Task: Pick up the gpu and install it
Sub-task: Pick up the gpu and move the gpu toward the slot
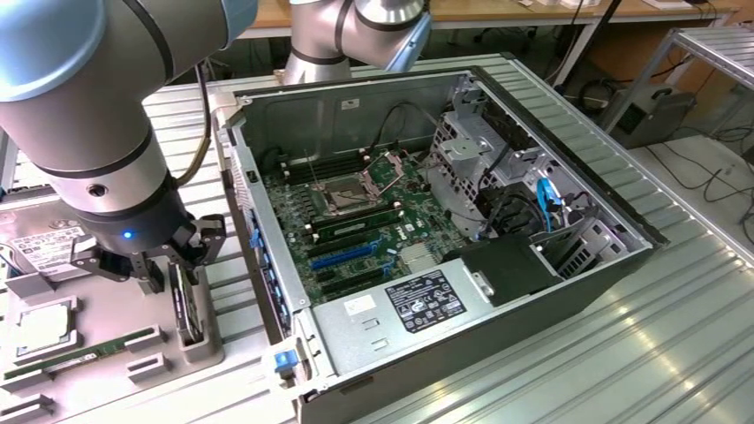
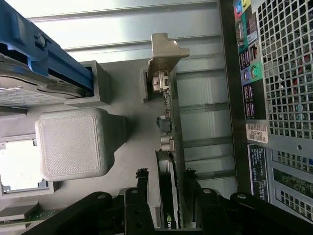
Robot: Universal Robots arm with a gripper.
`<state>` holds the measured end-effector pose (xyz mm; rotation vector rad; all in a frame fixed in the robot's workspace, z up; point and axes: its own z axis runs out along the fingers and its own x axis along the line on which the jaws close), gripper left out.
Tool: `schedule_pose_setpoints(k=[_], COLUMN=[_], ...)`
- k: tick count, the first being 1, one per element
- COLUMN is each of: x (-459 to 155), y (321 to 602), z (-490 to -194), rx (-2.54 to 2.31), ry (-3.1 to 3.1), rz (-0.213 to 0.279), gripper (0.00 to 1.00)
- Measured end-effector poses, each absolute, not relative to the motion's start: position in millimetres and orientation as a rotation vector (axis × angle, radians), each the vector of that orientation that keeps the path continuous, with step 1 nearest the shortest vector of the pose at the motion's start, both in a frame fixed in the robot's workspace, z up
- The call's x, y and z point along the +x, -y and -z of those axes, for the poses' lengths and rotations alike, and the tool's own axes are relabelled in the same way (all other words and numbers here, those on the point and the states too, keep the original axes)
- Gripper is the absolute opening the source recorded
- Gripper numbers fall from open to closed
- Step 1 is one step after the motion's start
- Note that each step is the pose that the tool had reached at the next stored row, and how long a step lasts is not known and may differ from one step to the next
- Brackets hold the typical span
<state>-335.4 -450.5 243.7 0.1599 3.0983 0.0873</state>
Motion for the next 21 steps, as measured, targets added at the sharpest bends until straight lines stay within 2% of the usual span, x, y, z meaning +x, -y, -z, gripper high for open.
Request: schedule_pose_setpoints(k=[18,19,20,21], x=[-335.4,-335.4,-335.4,-335.4], y=[449.4,449.4,449.4,449.4], z=[-246.4,-246.4,-246.4,-246.4], rx=[0.157,0.157,0.157,0.157], ry=[-3.098,-3.098,-3.098,-3.098], rz=[-0.087,-0.087,-0.087,-0.087], gripper=[0.42,0.41,0.34,0.34])
